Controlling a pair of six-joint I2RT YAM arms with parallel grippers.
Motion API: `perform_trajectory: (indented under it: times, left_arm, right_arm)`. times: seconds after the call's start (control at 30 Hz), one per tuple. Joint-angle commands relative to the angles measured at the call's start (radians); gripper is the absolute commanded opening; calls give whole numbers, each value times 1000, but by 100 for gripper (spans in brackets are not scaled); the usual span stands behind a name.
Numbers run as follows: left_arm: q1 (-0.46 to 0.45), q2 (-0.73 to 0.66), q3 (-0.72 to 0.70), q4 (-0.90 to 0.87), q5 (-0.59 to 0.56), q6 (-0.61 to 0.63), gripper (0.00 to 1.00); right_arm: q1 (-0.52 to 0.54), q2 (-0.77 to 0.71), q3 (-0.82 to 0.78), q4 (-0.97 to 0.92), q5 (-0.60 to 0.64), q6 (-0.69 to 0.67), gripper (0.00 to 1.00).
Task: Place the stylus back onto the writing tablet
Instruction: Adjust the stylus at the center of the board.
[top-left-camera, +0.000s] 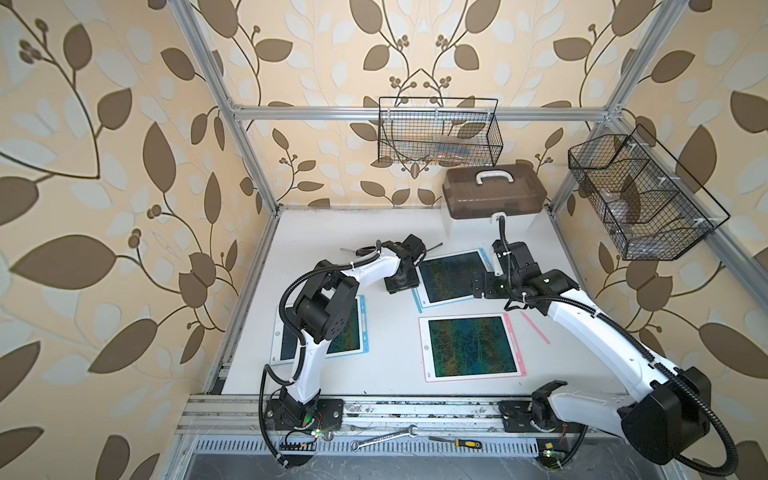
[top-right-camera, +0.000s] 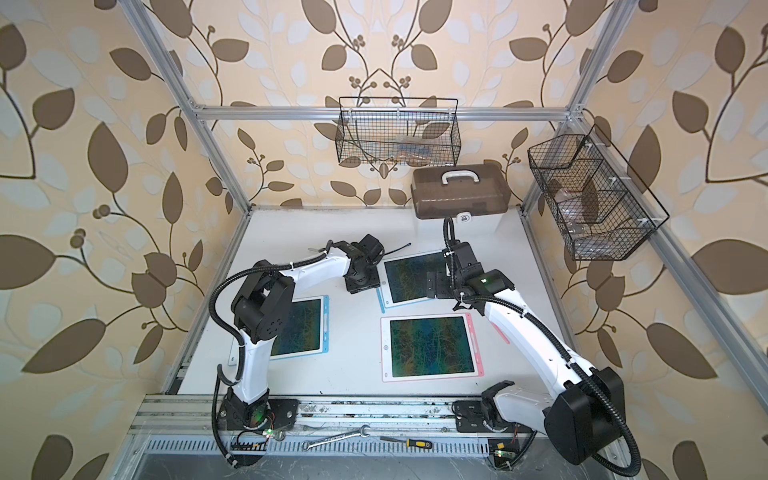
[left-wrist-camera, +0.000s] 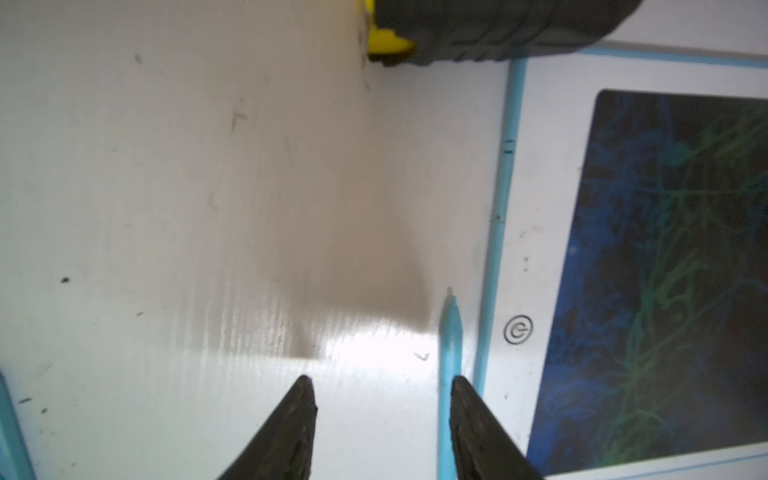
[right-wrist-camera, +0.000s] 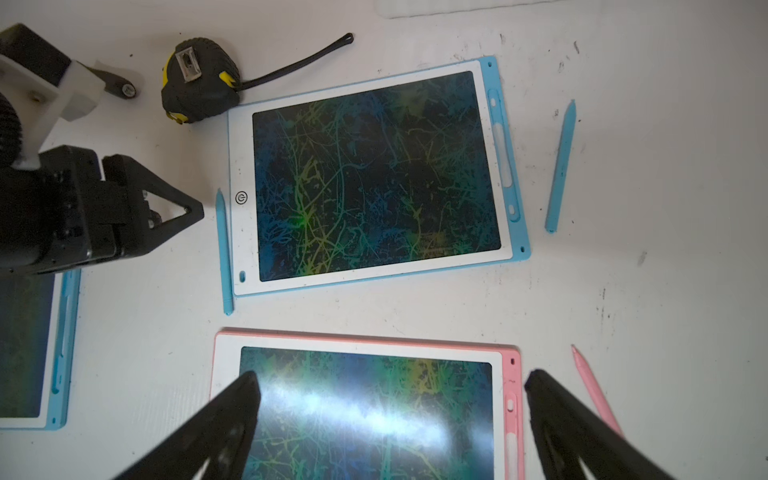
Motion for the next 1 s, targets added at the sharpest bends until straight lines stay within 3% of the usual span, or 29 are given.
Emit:
perform_trajectory:
  times: [0.0,0.17,0.97]
  left_arm:
    - [-22,35,72,-49,-57,-45,54]
    - [-38,77,127,-94,-88,-60,54]
    - [-58,109,133,-108,-136,-101,49]
  right_arm:
    - [-22,-10,35,-27,-39,-70,100]
    - [-45,-48,5,5,-79,-58,100]
    - [-54,-123,-52,6,-82,-52,100]
